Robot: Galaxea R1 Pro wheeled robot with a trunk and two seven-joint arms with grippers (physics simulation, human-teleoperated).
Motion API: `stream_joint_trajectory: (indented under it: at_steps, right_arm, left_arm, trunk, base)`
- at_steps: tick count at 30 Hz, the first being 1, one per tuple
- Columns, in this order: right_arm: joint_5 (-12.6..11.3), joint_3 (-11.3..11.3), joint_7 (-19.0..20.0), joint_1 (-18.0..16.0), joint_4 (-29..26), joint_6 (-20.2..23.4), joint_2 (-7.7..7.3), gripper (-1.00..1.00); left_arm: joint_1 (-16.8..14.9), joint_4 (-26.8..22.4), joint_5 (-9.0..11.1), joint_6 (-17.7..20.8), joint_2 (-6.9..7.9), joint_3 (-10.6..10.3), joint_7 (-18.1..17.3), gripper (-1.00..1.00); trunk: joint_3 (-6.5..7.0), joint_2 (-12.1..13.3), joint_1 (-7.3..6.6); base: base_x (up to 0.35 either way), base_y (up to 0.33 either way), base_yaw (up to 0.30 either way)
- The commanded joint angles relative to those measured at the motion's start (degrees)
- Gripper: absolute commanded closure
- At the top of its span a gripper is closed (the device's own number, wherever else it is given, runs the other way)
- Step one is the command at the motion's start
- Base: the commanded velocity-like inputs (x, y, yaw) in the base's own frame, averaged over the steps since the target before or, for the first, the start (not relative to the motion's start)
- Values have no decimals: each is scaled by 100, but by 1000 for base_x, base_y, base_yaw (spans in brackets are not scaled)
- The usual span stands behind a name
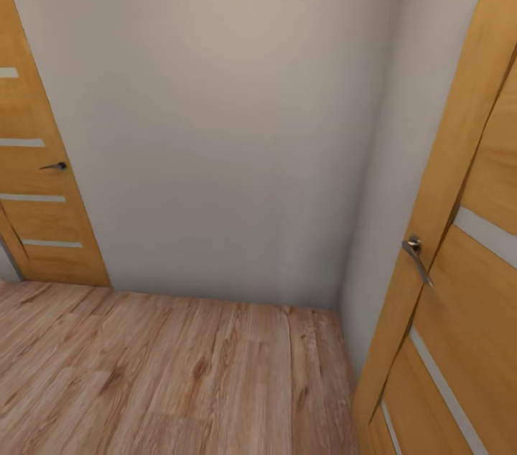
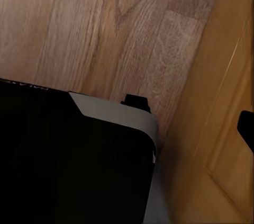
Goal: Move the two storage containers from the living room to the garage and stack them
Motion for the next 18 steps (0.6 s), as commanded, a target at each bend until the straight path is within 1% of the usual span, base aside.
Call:
stream_joint_trajectory:
  at_steps: [1, 10, 18]
  right_arm:
    - [-45, 48, -12, -8, 19, -34, 4, -100]
    - [-44, 48, -13, -8, 21, -27, 4, -100]
    - [-43, 48, -10, -8, 19, -30, -26, -100]
  left_arm:
    - [-3, 1, 29, -14, -2, -10, 14, -100]
    - [-3, 1, 29, -6, -2, -15, 16, -100]
    - [-3, 1, 29, -5, -2, -11, 16, -100]
  trunk:
    - [-7, -4, 4]
    - [-7, -4, 4]
    - [-7, -4, 4]
  base:
    - [321, 0, 0]
    - [321, 0, 0]
    - [321, 0, 0]
